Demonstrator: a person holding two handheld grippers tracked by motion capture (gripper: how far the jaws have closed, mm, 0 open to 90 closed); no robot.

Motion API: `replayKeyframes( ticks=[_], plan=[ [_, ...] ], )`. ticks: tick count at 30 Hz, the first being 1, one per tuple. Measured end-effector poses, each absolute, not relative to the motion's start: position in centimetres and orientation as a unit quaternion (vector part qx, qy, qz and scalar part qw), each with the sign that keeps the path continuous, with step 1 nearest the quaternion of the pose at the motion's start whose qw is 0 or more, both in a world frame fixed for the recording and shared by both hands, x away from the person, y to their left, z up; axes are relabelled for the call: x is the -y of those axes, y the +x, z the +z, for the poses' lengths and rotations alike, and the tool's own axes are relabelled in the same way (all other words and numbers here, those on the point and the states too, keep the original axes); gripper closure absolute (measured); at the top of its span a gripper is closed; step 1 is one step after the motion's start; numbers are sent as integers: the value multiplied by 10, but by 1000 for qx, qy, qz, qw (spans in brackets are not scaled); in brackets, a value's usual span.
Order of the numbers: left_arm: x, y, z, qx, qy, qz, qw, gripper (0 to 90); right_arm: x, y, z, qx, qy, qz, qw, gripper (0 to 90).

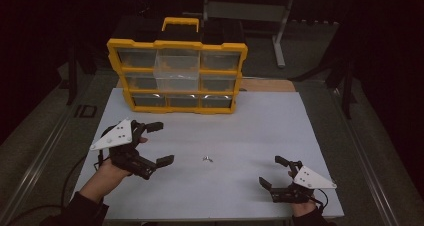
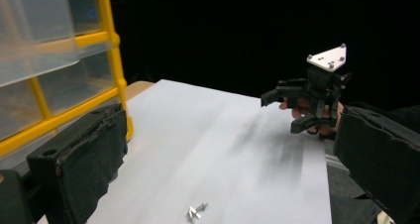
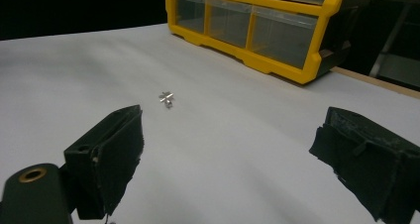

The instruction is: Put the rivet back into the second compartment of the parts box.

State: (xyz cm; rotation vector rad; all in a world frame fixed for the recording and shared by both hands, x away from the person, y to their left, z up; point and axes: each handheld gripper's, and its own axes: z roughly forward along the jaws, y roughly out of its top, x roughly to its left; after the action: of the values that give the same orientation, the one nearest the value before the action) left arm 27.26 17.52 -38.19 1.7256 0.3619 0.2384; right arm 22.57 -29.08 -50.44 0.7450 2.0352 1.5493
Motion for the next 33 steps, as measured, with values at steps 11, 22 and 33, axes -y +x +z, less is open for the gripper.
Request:
replayKeyframes(
  ticks=[11,22,33],
  plan=[
    [-132,294,-400,-162,770,57,614,0,291,227,-506,-743,272,566,232,100],
    [-101,313,-440,-202,794,20,573,52,291,227,-506,-744,272,565,229,110],
    [-94,324,-478,-251,818,17,518,288,289,227,-507,-749,268,562,228,110]
  ],
)
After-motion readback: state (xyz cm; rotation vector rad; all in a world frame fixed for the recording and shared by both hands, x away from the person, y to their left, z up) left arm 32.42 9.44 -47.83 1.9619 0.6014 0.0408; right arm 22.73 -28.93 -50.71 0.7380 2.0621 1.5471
